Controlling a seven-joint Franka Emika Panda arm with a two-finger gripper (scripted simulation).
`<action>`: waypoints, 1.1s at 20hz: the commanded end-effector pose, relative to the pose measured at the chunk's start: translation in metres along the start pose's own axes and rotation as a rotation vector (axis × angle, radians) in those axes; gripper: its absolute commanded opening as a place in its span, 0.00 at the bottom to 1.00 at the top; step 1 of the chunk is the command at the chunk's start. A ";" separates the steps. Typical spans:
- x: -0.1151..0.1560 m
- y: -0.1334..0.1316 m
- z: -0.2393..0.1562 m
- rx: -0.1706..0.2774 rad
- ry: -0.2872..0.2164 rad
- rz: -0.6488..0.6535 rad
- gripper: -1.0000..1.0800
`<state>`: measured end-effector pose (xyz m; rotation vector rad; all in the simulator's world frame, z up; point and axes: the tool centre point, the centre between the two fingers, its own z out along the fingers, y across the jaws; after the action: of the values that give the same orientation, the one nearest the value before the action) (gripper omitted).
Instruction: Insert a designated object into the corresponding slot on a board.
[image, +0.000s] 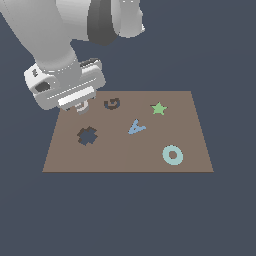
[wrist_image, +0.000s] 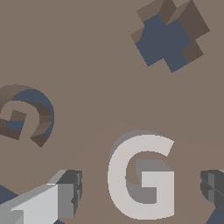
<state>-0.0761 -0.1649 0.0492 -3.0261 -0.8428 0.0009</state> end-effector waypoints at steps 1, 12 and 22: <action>0.000 0.002 0.001 0.000 0.000 -0.006 0.96; 0.002 0.000 0.005 0.000 0.000 -0.001 0.96; 0.002 -0.001 0.019 0.000 0.000 0.000 0.00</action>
<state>-0.0750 -0.1637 0.0305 -3.0266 -0.8427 0.0001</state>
